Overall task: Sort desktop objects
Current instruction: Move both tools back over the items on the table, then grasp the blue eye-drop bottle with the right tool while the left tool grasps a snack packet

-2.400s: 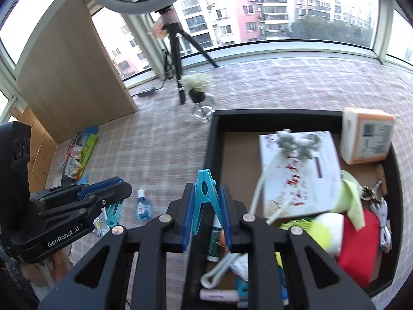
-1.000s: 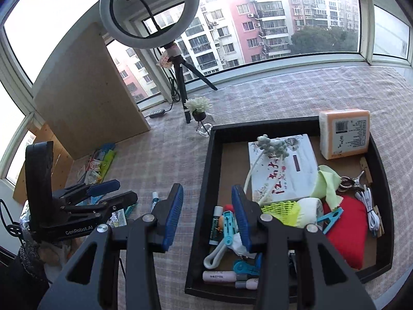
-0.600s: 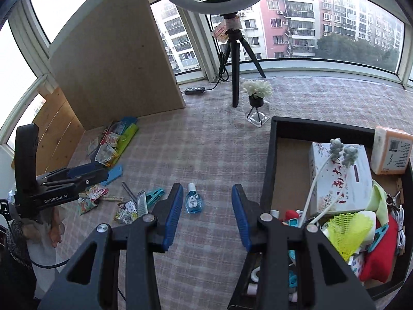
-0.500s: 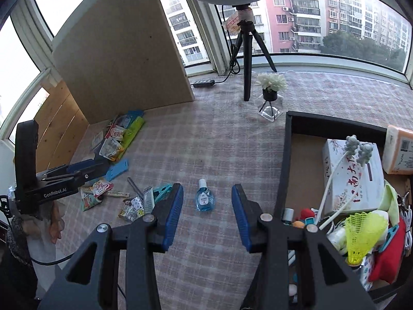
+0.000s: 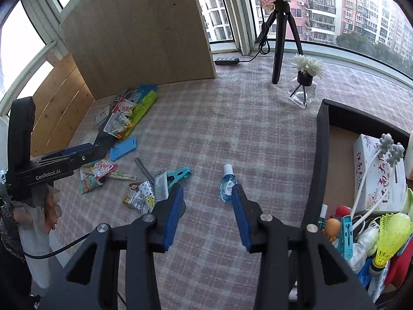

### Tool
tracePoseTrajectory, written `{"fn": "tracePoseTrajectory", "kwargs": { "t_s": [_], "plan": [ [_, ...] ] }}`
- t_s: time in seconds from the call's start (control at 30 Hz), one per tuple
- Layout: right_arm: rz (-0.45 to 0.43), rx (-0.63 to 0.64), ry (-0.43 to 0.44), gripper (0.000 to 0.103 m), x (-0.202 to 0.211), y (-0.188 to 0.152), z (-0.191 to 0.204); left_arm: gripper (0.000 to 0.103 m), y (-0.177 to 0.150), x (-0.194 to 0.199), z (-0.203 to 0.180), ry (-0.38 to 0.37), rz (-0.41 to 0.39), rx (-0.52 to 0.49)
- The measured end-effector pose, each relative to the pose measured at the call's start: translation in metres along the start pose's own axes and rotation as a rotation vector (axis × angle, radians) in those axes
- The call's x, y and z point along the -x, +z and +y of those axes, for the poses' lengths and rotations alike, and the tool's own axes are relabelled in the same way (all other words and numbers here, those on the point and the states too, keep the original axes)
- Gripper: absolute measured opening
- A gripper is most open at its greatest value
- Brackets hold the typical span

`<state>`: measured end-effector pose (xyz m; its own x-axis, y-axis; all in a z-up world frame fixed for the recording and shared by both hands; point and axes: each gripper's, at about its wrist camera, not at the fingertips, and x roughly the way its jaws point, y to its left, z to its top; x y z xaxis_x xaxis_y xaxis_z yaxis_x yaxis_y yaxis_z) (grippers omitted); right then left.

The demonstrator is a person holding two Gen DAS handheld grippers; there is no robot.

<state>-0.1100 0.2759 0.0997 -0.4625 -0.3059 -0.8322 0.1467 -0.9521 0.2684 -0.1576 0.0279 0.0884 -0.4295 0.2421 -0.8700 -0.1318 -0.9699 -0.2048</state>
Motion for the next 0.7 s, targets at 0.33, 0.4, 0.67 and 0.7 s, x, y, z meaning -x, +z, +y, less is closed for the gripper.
{"fn": "tracePoseTrajectory", "kwargs": {
  "t_s": [0.33, 0.4, 0.67, 0.7],
  "plan": [
    [0.075, 0.015, -0.018, 0.039, -0.029, -0.012, 0.005, 0.064, -0.042, -0.039, 0.000, 0.004, 0.126, -0.031],
    [0.089, 0.003, -0.035, 0.039, -0.036, -0.012, -0.001, 0.062, -0.047, -0.046, 0.002, 0.008, 0.142, -0.028],
    [0.143, -0.011, -0.068, 0.039, -0.061, -0.008, -0.014, 0.051, -0.055, -0.059, 0.002, 0.009, 0.146, -0.028],
    [0.150, -0.008, -0.073, 0.039, -0.065, -0.007, -0.015, 0.051, -0.055, -0.060, 0.002, 0.010, 0.140, -0.031]
  ]
}}
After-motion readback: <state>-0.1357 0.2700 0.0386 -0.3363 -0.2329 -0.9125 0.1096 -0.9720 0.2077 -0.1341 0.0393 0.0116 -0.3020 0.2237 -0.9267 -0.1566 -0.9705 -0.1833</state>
